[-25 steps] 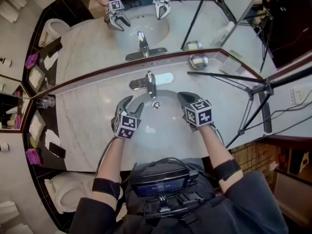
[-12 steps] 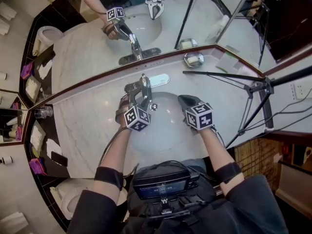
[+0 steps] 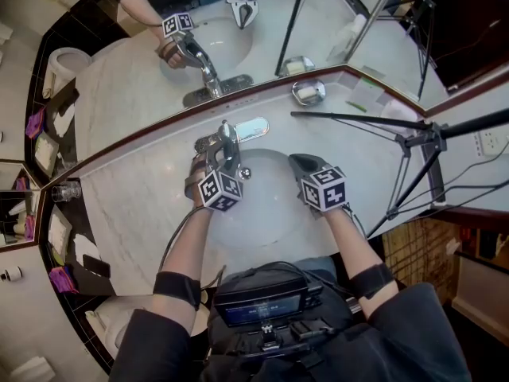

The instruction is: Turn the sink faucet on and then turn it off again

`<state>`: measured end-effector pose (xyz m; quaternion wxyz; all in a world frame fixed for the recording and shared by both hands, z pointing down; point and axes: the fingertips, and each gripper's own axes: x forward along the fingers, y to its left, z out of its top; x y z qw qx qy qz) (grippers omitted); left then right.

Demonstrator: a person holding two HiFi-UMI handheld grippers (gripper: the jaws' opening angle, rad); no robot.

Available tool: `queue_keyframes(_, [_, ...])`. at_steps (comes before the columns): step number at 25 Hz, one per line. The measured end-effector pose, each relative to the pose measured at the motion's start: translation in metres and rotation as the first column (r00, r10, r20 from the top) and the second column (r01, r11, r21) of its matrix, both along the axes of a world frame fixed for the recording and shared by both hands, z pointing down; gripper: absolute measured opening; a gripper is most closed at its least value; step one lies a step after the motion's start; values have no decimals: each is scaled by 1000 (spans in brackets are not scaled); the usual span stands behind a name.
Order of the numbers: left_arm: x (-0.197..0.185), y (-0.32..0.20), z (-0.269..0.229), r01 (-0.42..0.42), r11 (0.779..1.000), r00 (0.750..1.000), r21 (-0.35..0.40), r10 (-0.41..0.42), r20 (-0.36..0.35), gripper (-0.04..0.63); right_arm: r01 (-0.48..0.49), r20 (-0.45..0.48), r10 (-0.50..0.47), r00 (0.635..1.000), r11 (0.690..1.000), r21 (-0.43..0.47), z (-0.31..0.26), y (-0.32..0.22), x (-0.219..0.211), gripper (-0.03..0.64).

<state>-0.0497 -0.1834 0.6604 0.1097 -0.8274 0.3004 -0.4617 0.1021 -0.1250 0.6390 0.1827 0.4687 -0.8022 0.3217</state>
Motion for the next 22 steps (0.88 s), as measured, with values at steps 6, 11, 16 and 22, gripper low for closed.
queue_keyframes(6, [0,0,1,2,1000,1000,-19,-2,-21,166,8,4,-8,1000,1000,-3,1,0,-7,18])
queue_keyframes(11, [1,-1,0,-5,999,999,-38,4,-32,163,10,7,-10,1000,1000,-2,1,-1,-7,19])
queue_keyframes(16, [1,-1,0,-4,999,999,-52,2,-37,163,15,9,-15,1000,1000,-3,1,1,-9,19])
queue_keyframes(22, [3,-10,-10,6,998,997,-57,-10,-71,142,17,9,-17,1000,1000,0,1,1,-9,19])
